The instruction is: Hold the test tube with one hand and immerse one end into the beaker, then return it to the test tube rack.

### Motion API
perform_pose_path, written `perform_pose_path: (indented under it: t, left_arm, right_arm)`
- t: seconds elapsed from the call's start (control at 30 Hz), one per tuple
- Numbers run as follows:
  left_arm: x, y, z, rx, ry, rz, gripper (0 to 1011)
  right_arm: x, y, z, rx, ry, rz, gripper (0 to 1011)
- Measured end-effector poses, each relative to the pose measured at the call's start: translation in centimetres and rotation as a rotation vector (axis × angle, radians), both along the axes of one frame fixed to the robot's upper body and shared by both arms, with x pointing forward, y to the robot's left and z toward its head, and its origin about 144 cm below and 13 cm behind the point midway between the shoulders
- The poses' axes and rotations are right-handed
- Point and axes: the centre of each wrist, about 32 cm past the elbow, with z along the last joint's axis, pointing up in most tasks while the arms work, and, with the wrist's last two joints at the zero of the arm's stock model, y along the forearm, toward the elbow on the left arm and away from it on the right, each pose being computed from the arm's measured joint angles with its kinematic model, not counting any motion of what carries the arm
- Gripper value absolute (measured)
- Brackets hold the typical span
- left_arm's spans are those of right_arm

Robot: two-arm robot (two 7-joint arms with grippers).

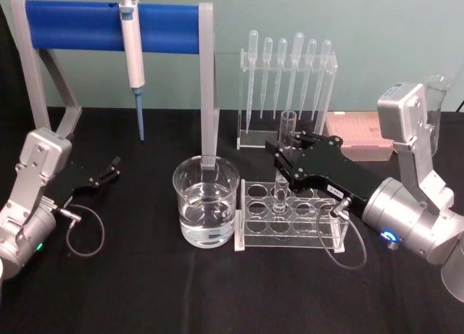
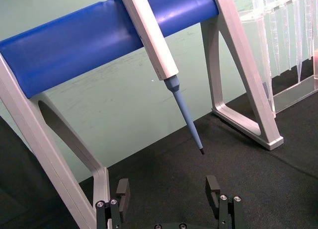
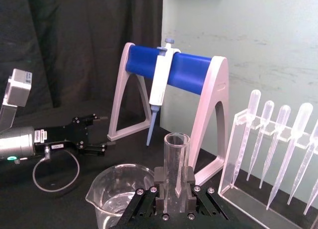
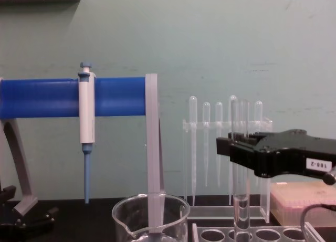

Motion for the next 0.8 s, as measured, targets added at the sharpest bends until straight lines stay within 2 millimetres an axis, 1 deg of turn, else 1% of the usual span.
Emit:
perform_pose_path:
  t: [0.17,0.47,0.63,0.8]
  left_arm:
    - [0.0,0.0,0.0,0.000,0.000,0.000,1000]
    - [0.0,0.0,0.0,0.000,0.000,0.000,1000]
    - [0.0,0.0,0.0,0.000,0.000,0.000,1000]
    - [0.0,0.0,0.0,0.000,0.000,0.000,1000]
  right_arm:
    - [0.1,-0.1,-0.5,-0.006,0.013,-0.004,228]
    - [0.8,-0.2,-2.1,-0.035,0.049,-0.002,229]
    - [1.1,-0.2,-2.6,-0.043,0.054,0.004,229]
    - [1.5,-0.1,-2.7,-0.066,0.054,0.019,229]
